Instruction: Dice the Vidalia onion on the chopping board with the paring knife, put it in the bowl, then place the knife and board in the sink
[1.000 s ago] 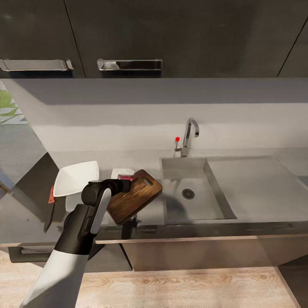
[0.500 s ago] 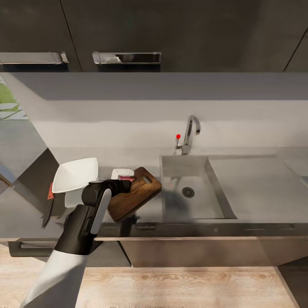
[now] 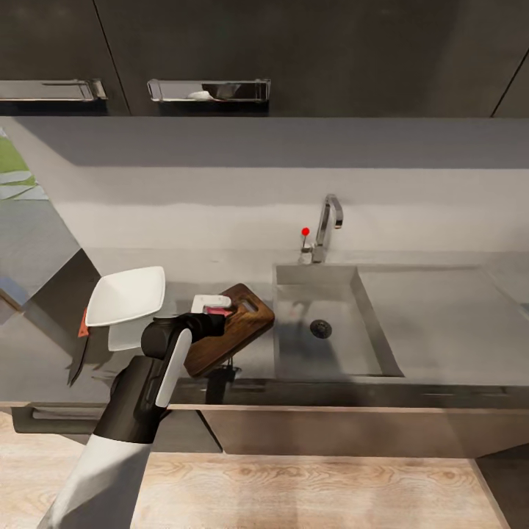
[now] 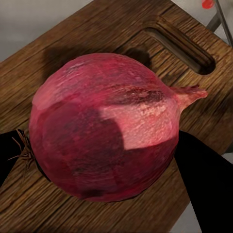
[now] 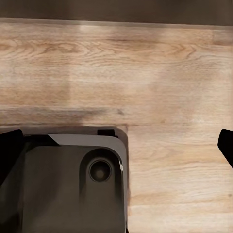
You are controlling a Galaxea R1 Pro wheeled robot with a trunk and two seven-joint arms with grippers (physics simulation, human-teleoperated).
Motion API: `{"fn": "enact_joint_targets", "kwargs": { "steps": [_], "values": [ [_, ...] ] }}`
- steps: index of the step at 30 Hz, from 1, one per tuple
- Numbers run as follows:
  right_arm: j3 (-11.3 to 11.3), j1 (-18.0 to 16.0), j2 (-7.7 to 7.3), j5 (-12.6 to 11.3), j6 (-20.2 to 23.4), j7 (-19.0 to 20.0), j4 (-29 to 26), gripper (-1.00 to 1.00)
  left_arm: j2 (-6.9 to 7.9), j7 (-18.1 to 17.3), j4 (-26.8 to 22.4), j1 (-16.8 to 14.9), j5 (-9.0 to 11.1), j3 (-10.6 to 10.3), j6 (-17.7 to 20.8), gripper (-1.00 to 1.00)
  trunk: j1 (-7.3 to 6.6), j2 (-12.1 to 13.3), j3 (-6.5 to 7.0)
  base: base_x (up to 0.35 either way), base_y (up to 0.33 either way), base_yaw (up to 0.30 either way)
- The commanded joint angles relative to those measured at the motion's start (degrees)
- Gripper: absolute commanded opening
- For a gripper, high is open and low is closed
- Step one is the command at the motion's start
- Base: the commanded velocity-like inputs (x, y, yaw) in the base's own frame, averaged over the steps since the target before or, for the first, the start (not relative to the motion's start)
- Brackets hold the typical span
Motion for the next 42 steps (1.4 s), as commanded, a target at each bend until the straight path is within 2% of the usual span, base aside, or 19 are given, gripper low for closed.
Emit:
{"fn": "enact_joint_targets", "kwargs": {
  "steps": [1,42],
  "values": [
    [0.03,-0.03,0.00,0.03,-0.16,-0.15,0.02,1.00,0.00,0.59,-0.04,-0.05,0.60,-0.04,0.22,-1.00,0.03,-0.10,-0.10,0.000,-0.001,0.004],
    [0.00,-0.03,0.00,0.03,-0.16,-0.19,0.02,1.00,0.03,0.59,0.04,0.20,0.60,-0.04,0.22,-1.00,0.03,-0.10,-0.11,0.016,0.000,0.000]
  ]
}}
